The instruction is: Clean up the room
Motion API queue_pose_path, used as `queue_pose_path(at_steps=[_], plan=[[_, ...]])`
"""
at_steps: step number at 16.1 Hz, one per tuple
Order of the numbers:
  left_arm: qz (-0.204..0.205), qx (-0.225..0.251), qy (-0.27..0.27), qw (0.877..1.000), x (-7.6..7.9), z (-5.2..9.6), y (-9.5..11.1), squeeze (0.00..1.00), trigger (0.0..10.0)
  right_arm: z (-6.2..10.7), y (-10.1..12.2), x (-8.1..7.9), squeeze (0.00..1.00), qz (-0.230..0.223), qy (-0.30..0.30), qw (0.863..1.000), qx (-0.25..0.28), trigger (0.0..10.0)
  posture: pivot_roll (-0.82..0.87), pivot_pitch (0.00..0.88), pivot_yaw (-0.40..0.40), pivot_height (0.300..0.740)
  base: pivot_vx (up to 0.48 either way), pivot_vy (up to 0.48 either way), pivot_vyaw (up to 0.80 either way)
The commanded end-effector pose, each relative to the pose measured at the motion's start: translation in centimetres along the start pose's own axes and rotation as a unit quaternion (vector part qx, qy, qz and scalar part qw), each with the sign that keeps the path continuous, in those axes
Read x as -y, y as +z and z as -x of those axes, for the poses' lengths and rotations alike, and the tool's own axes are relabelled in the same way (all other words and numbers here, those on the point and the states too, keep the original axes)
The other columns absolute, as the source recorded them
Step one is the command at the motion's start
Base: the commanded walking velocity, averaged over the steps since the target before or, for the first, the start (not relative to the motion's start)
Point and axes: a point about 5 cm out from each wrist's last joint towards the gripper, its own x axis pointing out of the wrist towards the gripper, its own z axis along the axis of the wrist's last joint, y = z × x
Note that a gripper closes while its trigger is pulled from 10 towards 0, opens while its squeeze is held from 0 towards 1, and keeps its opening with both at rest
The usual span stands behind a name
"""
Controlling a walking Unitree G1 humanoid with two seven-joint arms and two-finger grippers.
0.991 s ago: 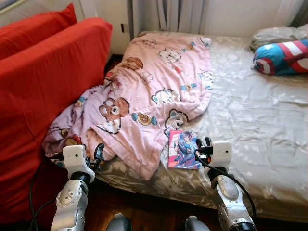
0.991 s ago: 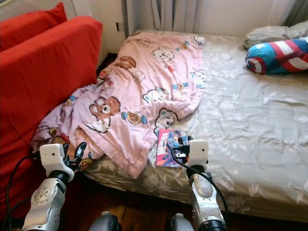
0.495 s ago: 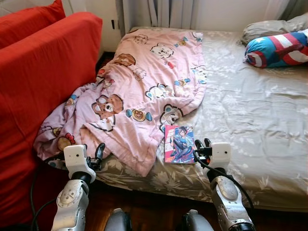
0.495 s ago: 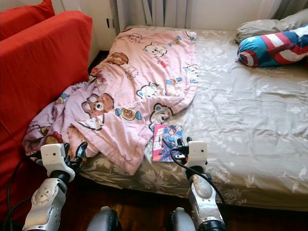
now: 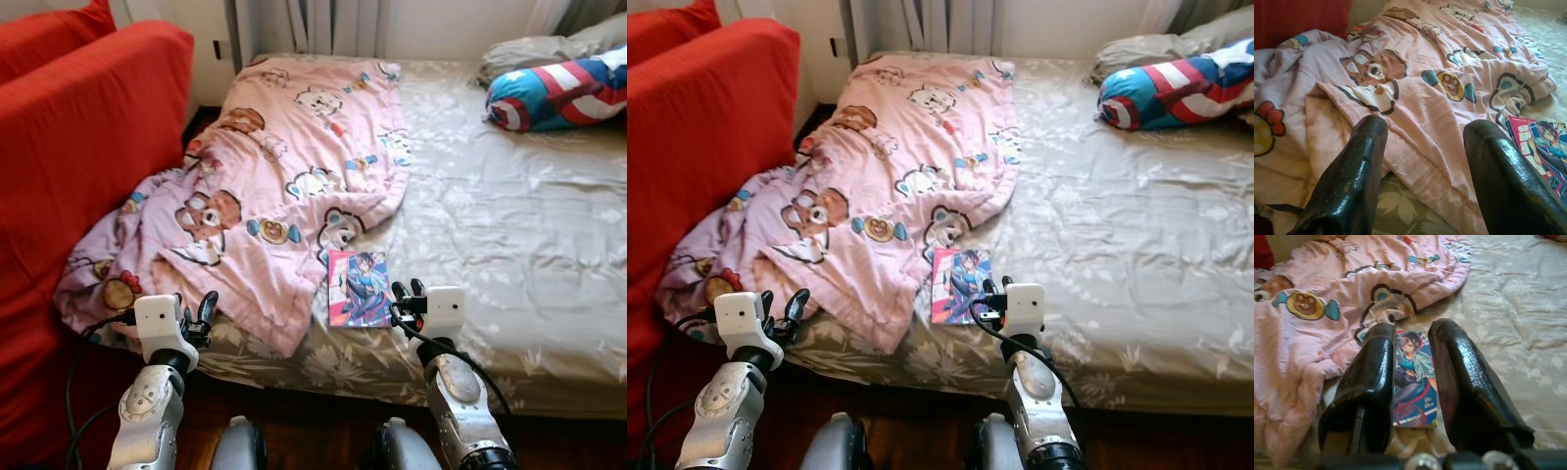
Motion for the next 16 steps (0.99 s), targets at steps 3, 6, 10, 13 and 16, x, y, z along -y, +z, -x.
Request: queue_pose_path(at_steps=[3, 6, 10, 13, 16], plan=[[-0.003, -0.006, -0.004, 1.000, 0.10, 0.21, -0.13, 0.00, 10.0, 0.28, -0.69, 0.16, 0.00, -0.007, -0.001, 1.000, -0.011, 10.0, 0.00, 0.146, 0.020, 0.627, 0.000, 0.000, 0.00], [-0.006, -0.006, -0.010, 1.000, 0.41, 0.19, -0.11, 0.00, 10.0, 0.21, -0.83, 0.22, 0.00, -0.009, -0.002, 1.000, -0.015, 10.0, 0.00, 0.147, 0.020, 0.627, 0.000, 0.000, 0.00], [-0.006, -0.007, -0.013, 1.000, 0.57, 0.20, -0.11, 0.00, 10.0, 0.16, -0.93, 0.24, 0.00, -0.012, -0.002, 1.000, -0.017, 10.0, 0.00, 0.148, 0.022, 0.627, 0.000, 0.000, 0.00], [-0.007, -0.007, -0.014, 1.000, 0.69, 0.17, -0.14, 0.00, 10.0, 0.13, -0.97, 0.24, 0.00, -0.013, -0.003, 1.000, -0.018, 10.0, 0.00, 0.147, 0.022, 0.627, 0.000, 0.000, 0.00], [-0.005, -0.010, -0.017, 1.000, 0.87, 0.17, -0.24, 0.00, 10.0, 0.11, -1.04, 0.21, 0.00, -0.014, -0.003, 1.000, -0.019, 10.0, 0.00, 0.148, 0.023, 0.627, 0.000, 0.000, 0.00]])
